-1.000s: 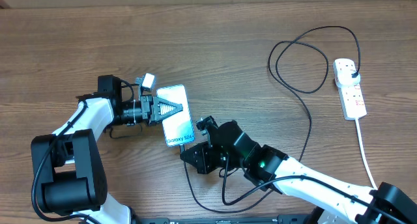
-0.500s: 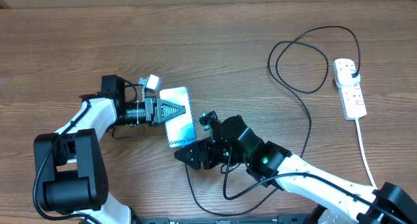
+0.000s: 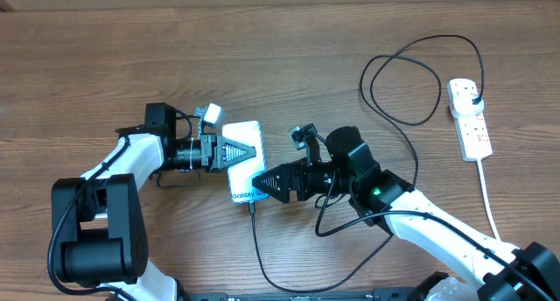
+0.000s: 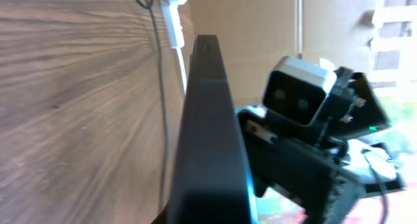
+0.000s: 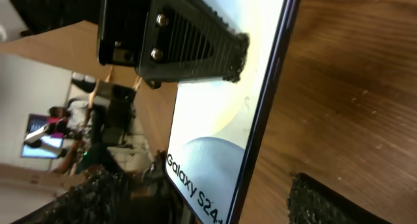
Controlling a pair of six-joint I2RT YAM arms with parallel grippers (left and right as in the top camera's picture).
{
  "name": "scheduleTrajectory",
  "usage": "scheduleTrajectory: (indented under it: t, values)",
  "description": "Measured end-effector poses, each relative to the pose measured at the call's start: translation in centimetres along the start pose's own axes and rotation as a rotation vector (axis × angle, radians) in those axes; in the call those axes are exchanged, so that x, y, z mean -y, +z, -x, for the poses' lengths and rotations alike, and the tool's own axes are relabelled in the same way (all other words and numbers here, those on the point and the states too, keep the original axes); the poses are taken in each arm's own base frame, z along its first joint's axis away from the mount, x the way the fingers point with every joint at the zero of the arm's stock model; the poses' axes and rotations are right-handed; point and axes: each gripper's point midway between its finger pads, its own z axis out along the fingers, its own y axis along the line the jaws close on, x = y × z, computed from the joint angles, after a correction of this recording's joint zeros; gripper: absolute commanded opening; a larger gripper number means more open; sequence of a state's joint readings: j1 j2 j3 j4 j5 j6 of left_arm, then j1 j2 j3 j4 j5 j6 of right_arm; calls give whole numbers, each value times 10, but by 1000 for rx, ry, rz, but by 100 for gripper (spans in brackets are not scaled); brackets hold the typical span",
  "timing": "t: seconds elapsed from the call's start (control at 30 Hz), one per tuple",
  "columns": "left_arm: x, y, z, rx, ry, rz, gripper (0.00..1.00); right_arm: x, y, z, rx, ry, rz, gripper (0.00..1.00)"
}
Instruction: Plug charger to phone and switch on socket
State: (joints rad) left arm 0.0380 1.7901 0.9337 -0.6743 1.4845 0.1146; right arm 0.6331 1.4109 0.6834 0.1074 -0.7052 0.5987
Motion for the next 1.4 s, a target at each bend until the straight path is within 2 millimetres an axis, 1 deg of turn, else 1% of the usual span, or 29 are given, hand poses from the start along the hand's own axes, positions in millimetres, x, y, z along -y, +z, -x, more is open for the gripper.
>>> scheduleTrajectory:
  t: [0.17,0.37,0.4,0.57,0.7,0.83,0.93,1.07,1.2,1.27,1.4]
  values:
    - [6,10,-6,-35,-59,-31,4,-8,-1,-7,-41,-10,51,74]
    - [12,23,-13,-77,-79,-55,4,-14,-2,-9,-57,-16,82,58]
    - [14,23,-13,-80,-78,-63,4,-14,-2,-9,-58,-15,86,57]
    - [19,25,-12,-84,-81,-89,4,-17,-8,-1,-47,21,124,56]
    - [25,24,-8,-83,-66,-89,5,-18,-19,11,-30,67,170,56]
    - [40,25,-5,-89,-27,-91,4,-26,-26,18,-28,75,227,56]
    - [53,28,-3,-99,6,-85,5,-33,-28,16,-47,83,259,56]
    - [75,31,2,-109,59,-85,4,-36,-29,14,-67,102,277,52]
    - [100,32,8,-113,134,-91,4,-39,-30,13,-77,107,291,40]
    - [105,32,10,-111,153,-86,4,-45,-32,16,-73,84,312,38]
    - [106,34,9,-118,140,-87,4,-58,-37,21,-60,30,365,34]
